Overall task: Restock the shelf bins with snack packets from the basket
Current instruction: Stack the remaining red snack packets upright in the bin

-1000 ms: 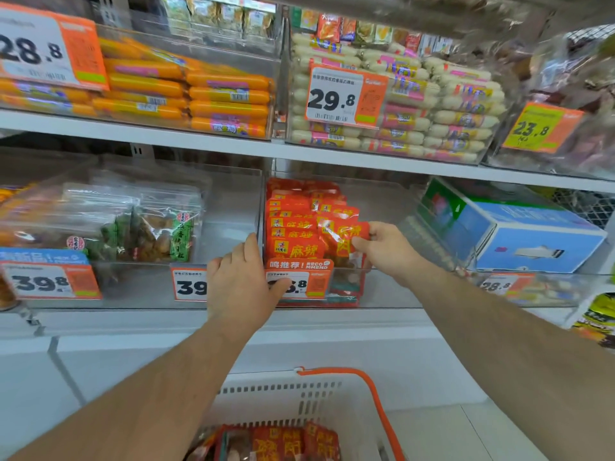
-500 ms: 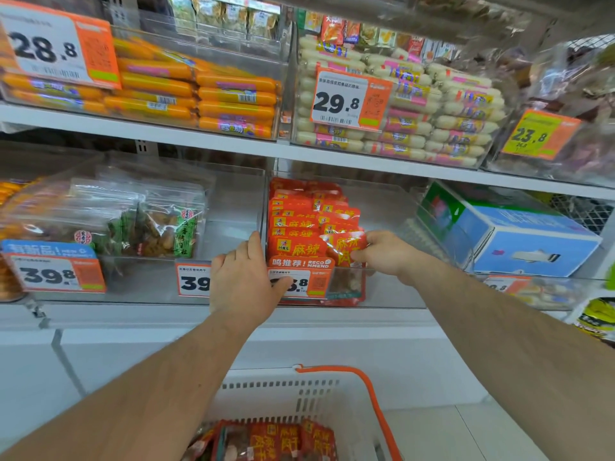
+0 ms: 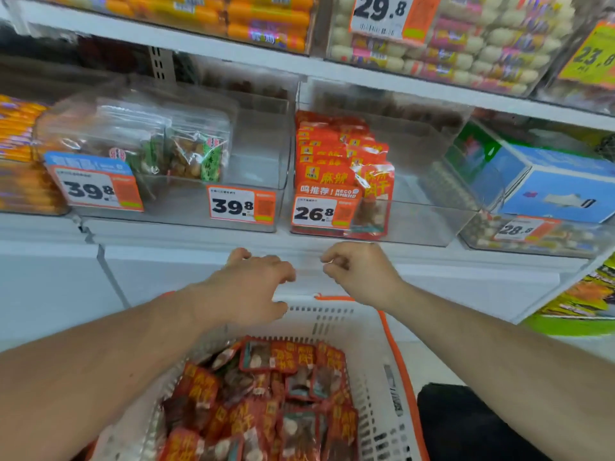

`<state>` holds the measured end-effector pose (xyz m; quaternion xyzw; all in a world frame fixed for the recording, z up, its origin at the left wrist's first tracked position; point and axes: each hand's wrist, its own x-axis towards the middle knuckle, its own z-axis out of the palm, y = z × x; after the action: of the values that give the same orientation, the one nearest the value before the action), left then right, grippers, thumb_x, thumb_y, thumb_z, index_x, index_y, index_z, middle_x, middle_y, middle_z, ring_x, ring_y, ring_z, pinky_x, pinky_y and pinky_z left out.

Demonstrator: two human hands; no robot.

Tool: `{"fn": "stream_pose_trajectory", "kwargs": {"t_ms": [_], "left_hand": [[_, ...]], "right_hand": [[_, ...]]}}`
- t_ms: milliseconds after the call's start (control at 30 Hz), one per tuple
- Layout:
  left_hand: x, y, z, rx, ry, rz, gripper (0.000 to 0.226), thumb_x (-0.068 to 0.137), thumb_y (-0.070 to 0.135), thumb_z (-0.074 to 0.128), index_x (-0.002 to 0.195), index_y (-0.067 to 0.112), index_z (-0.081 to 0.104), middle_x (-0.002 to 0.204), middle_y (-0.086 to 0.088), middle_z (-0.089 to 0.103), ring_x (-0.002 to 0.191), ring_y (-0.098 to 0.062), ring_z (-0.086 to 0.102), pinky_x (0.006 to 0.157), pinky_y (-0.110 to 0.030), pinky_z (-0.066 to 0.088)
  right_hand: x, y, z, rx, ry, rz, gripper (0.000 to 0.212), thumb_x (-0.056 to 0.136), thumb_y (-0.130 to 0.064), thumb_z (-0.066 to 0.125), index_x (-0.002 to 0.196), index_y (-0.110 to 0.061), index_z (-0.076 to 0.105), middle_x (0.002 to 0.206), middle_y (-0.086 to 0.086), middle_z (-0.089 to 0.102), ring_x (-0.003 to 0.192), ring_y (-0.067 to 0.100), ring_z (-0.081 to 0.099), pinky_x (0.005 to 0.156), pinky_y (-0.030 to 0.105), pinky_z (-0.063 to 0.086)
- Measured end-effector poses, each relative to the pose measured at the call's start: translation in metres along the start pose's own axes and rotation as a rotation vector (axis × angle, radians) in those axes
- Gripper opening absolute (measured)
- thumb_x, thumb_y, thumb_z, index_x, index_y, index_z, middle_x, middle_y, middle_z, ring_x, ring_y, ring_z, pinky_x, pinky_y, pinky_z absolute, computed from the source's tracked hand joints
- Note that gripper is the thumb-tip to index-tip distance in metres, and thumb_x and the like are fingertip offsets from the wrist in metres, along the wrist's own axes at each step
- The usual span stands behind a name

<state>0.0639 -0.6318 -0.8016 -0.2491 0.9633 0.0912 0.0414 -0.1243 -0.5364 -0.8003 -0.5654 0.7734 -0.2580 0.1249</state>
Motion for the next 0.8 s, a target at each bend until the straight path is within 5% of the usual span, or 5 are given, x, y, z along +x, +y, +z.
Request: {"fn": "stream_pose_trajectory", "kwargs": {"t_ms": [200,400,500,600,800], "left_hand": [[-0.021,-0.02,0.029,-0.009,-0.321,-0.039,0.038,0.095,0.045,0.05,0.13,0.031,0.05,0.125,0.006,0.056,0.113,-0.018,0.053,0.102,-0.039,0.03],[-0.018,-0.029,0.05,-0.057,-0.458,-0.072,0.028,0.088,0.042,0.054,0.1,0.019,0.062,0.098,-0.009,0.069,0.08,-0.023,0.06,0.07,-0.037,0.047],[-0.013,-0.031,0.052,-0.074,-0.472,-0.09,0.032,0.091,0.041,0.054,0.107,0.014,0.062,0.107,-0.012,0.066,0.078,-0.022,0.053,0.064,-0.035,0.038],[-0.007,-0.033,0.053,-0.092,-0.493,-0.108,0.031,0.091,0.042,0.053,0.107,0.018,0.063,0.102,-0.007,0.068,0.082,-0.02,0.06,0.069,-0.036,0.048],[0.0,-0.03,0.054,-0.154,-0.509,-0.103,0.03,0.093,0.037,0.053,0.115,0.019,0.061,0.109,-0.001,0.064,0.095,-0.02,0.06,0.082,-0.037,0.051]], "right_hand": [[-0.007,0.014,0.077,-0.16,-0.487,0.041,0.025,0.102,-0.016,0.044,0.116,-0.017,0.065,0.121,0.006,0.061,0.099,0.022,0.055,0.08,0.032,0.046],[-0.02,0.026,0.14,-0.258,-0.861,0.131,0.055,0.088,-0.03,0.069,0.139,-0.017,0.051,0.137,0.004,0.054,0.107,0.018,0.058,0.079,0.026,0.048],[-0.021,0.037,0.169,-0.103,-0.786,0.376,0.045,0.091,-0.03,0.065,0.131,-0.01,0.057,0.126,0.008,0.059,0.105,0.02,0.059,0.081,0.029,0.046],[-0.026,0.044,0.204,0.436,-0.55,1.004,0.023,0.094,-0.027,0.062,0.107,-0.008,0.061,0.094,0.01,0.064,0.073,0.021,0.062,0.062,0.03,0.051],[-0.032,0.057,0.262,1.286,-0.207,1.59,0.027,0.098,-0.024,0.057,0.112,-0.001,0.055,0.104,0.02,0.066,0.081,0.025,0.068,0.066,0.04,0.057]]}}
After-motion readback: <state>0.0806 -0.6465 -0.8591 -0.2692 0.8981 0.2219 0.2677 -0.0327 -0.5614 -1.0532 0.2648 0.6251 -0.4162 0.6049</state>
